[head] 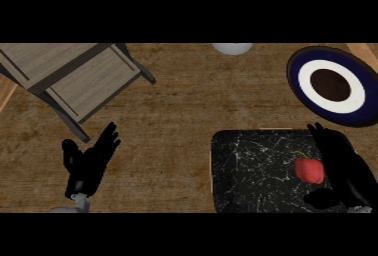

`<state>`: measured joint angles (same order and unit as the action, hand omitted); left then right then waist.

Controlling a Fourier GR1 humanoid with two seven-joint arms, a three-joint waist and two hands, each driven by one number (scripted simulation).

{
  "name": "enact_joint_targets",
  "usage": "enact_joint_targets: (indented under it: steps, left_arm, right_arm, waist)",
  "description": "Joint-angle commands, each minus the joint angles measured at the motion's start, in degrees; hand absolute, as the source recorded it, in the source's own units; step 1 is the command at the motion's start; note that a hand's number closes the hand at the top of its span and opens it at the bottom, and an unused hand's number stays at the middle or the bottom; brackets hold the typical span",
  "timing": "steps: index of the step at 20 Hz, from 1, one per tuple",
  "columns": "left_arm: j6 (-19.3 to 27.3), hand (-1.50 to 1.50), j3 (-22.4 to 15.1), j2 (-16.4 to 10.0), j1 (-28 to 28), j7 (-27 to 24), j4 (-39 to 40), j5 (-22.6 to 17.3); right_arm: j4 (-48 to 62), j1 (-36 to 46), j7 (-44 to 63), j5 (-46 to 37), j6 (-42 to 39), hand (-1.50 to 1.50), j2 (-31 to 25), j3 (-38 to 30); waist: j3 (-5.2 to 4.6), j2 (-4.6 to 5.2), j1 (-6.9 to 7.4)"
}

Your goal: Pick the bell pepper from the tray and place it in the plate

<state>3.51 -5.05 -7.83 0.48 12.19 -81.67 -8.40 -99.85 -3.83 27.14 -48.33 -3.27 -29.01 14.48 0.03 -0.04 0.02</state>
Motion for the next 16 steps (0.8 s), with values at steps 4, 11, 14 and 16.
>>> enact_joint_targets:
  steps: [4,11,14,16]
  left_arm:
    - [-0.7,0.0,0.19,0.69,1.29,1.23,-2.15,1.66]
    - [-2.26,0.0,0.68,0.29,2.77,1.91,-4.21,1.09]
    - [0.9,0.0,0.02,2.61,-0.54,2.33,-1.23,3.56]
    - [-0.78,0.0,-0.4,2.25,4.95,-0.26,-4.61,2.73]
  right_arm:
    - [6.66,4.65,-1.37,-3.89,-4.75,-1.5,5.01,-1.99]
    - [10.68,3.43,-9.63,-9.63,-0.48,1.5,2.87,-1.61]
    - [9.97,6.65,-7.51,-11.41,-3.93,1.5,3.36,-1.72]
    - [5.27,-0.75,-8.59,-13.41,0.1,1.5,3.34,-0.47]
  waist:
    - [-0.03,0.02,0.08]
    - [-0.02,0.0,0.12]
    - [-0.04,0.04,0.0]
    - [-0.04,-0.04,-0.08]
